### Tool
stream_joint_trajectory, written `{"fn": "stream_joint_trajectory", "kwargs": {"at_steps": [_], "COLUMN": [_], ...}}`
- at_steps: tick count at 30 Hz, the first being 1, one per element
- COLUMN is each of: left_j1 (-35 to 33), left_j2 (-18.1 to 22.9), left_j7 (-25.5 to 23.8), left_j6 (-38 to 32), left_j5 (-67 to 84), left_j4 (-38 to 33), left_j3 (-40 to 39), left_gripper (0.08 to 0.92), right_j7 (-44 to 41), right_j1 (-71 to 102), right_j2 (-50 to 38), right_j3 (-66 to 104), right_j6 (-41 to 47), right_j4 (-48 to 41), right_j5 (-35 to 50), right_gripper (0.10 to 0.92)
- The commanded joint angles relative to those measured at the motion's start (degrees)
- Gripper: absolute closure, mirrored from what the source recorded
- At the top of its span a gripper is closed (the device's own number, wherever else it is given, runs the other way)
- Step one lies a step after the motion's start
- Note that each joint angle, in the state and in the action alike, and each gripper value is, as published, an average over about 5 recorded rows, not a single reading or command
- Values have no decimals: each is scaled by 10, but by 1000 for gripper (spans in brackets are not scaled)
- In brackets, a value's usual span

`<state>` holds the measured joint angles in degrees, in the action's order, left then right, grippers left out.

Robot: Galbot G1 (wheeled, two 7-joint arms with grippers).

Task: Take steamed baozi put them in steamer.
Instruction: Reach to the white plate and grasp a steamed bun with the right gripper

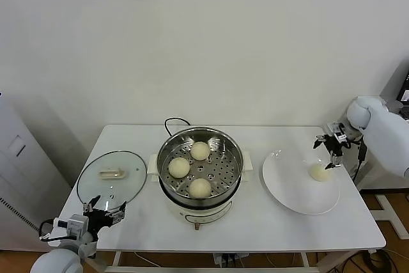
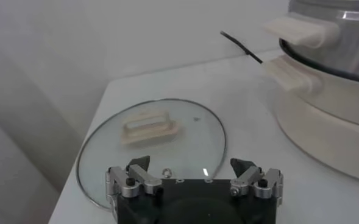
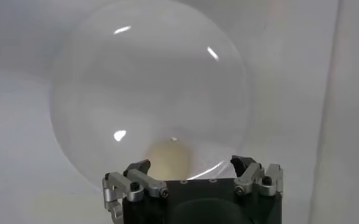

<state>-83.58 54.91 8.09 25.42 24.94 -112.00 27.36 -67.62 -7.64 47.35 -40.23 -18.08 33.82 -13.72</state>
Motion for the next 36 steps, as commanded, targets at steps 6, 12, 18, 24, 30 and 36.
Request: {"fn": "stream_joint_trajectory", "kwargs": {"at_steps": [6, 12, 18, 24, 30, 36], "left_j1": [3, 3, 3, 4, 4, 3], "left_j2": [-4, -5, -5, -5, -5, -4], "left_j7": [0, -1, -1, -1, -1, 0], "left_j6": [0, -1, -2, -2, -2, -1], "left_j5": [0, 0, 0, -1, -1, -2], "left_j4": [5, 6, 6, 6, 4, 3], "left_j3": [-5, -6, -9, -11, -12, -11], "left_gripper": [177, 177, 177, 177, 177, 177], "right_j7": [26, 41, 49, 55, 56, 51], "right_j1": [57, 62, 64, 66, 68, 66], "right_j2": [15, 31, 42, 49, 54, 51], "right_j3": [59, 77, 90, 109, 116, 114], "right_j6": [-11, -22, -22, -21, -20, -16], "right_j4": [-50, -74, -89, -101, -103, -91], "right_j5": [-54, -79, -99, -110, -114, -101], "right_gripper": [203, 203, 211, 323, 475, 540]}}
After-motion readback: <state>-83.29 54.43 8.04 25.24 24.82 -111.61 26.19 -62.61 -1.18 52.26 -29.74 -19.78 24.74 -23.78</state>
